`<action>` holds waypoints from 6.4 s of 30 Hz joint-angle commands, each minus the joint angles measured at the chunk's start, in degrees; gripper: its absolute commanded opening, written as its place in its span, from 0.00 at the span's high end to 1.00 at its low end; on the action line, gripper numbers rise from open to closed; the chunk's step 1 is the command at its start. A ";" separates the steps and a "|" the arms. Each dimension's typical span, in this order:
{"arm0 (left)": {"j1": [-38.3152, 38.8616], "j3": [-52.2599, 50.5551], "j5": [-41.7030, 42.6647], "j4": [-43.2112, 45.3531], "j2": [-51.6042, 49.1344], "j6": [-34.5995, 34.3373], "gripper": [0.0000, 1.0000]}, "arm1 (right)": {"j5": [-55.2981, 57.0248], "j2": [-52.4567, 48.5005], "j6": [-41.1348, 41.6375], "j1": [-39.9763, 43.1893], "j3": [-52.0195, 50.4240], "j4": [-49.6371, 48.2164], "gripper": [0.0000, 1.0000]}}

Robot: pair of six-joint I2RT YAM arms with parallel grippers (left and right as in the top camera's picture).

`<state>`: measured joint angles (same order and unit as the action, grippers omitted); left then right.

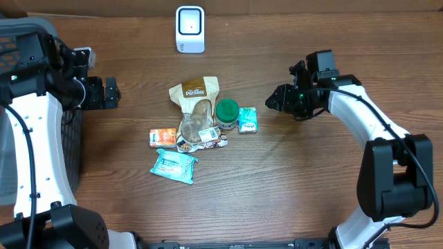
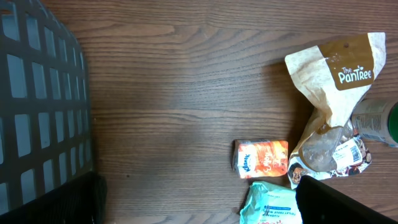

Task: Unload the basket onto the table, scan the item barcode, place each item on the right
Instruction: 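Grasp the teal tissue pack with the right gripper and lift it, then carry the teal tissue pack to the scanner and hold it before it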

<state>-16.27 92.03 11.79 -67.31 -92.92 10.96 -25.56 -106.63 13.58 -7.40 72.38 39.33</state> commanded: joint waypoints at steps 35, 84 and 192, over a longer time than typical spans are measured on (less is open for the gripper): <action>-0.22 1.03 -0.17 0.22 -0.55 1.07 0.01 | 1.53 -9.88 6.21 -9.86 0.33 -0.22 0.66; -0.22 1.03 -0.17 0.22 -0.55 1.07 0.00 | -64.35 7.52 -4.87 2.10 2.71 8.94 0.96; -0.22 1.03 -0.17 0.22 -0.55 1.07 0.00 | 49.92 -44.13 -67.91 -27.32 67.56 -30.34 0.96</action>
<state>-16.27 92.03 11.75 -67.29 -92.92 10.96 24.25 -154.78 -57.52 -35.48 139.09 8.08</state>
